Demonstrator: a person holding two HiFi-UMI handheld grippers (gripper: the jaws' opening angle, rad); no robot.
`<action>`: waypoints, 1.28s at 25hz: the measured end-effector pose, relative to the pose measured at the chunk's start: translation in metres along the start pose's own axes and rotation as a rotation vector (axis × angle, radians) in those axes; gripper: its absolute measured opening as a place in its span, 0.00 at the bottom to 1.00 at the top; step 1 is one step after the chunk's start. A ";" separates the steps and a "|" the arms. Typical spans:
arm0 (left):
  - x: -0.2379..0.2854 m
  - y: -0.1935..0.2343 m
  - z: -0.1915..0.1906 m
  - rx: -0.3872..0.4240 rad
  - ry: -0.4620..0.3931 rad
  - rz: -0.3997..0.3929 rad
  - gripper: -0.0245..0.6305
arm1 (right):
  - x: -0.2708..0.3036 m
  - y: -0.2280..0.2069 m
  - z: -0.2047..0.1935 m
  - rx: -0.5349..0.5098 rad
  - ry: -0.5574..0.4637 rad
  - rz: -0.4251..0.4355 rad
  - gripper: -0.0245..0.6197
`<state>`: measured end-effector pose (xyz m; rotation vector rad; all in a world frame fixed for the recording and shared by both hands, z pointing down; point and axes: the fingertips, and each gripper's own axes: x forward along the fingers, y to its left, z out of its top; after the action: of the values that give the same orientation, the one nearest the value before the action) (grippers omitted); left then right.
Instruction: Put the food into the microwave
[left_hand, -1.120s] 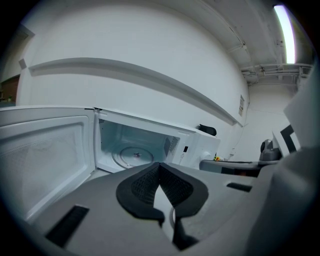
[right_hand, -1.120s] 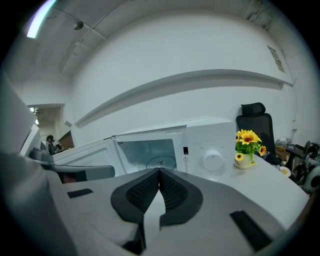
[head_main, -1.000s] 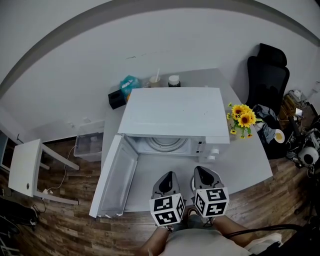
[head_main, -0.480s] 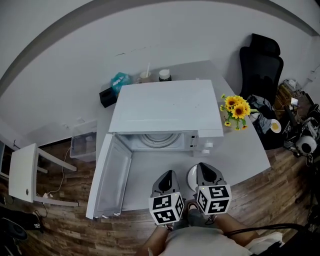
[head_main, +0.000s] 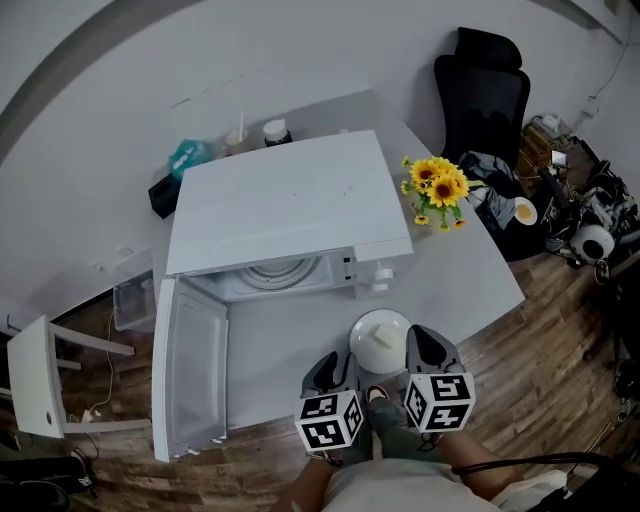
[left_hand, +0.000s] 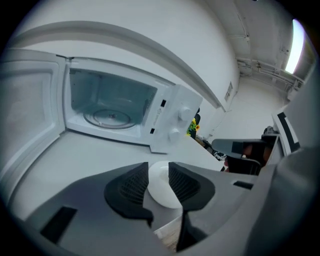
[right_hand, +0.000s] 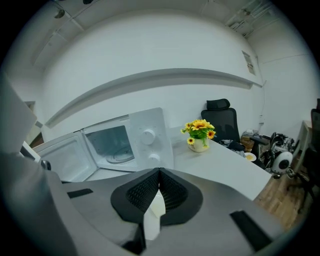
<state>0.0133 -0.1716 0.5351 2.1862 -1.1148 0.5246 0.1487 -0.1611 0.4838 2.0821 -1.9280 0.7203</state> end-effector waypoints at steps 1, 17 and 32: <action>0.004 -0.001 -0.010 -0.005 0.028 -0.006 0.22 | -0.002 -0.007 -0.005 0.004 0.009 -0.017 0.06; 0.053 0.009 -0.078 -0.106 0.218 -0.004 0.22 | -0.009 -0.047 -0.077 0.059 0.118 -0.106 0.06; 0.070 0.014 -0.088 -0.187 0.286 0.024 0.22 | -0.010 -0.058 -0.082 0.081 0.123 -0.123 0.06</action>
<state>0.0360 -0.1578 0.6457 1.8712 -0.9936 0.6904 0.1882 -0.1072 0.5592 2.1272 -1.7173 0.8895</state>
